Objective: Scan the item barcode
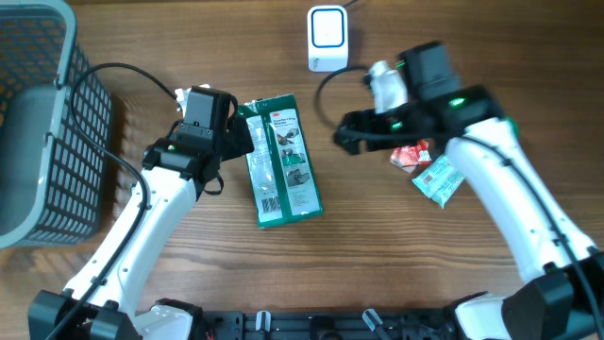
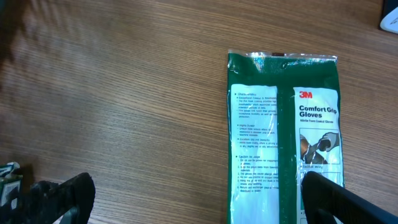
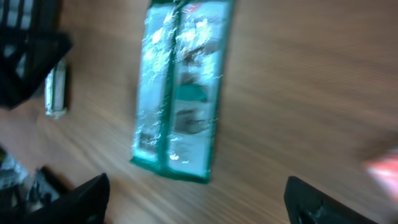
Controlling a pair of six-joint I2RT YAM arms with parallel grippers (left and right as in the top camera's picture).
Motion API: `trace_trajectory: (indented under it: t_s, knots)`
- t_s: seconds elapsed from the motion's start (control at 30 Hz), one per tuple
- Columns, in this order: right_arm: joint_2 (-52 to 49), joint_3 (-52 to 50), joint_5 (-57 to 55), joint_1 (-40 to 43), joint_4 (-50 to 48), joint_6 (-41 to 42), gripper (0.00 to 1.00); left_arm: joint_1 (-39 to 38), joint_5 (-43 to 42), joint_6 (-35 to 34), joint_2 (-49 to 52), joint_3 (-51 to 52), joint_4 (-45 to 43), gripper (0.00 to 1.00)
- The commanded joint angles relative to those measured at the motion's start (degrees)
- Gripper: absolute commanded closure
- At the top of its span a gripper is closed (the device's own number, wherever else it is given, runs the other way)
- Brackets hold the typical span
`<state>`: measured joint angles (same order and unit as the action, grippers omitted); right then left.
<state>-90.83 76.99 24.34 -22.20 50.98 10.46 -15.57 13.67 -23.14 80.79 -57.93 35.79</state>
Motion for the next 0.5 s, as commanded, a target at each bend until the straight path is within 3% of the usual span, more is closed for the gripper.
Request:
trace_trajectory:
  t_s: [0.0,0.1,0.23,0.47]
  knots:
    - [-2.4,-4.3,-7.2,-9.0,-3.9,11.5,0.20,0.3,0.3,0.6,0.0,-0.4,-0.2,0.00]
    - [-4.9,-7.1,-14.2,-15.5,-7.6,15.4,0.24,0.3,0.3,0.6,0.0,-0.4,-0.2,0.00]
    - [-10.6,-8.9,-17.2,-21.8,-13.5,19.5,0.13,0.3,0.3,0.6,0.0,-0.4,-0.2,0.00]
    - [-17.8,-8.9,-19.7,-22.8,-26.3,26.2,0.11,0.3,0.3,0.6,0.0,-0.4,-0.2,0.00]
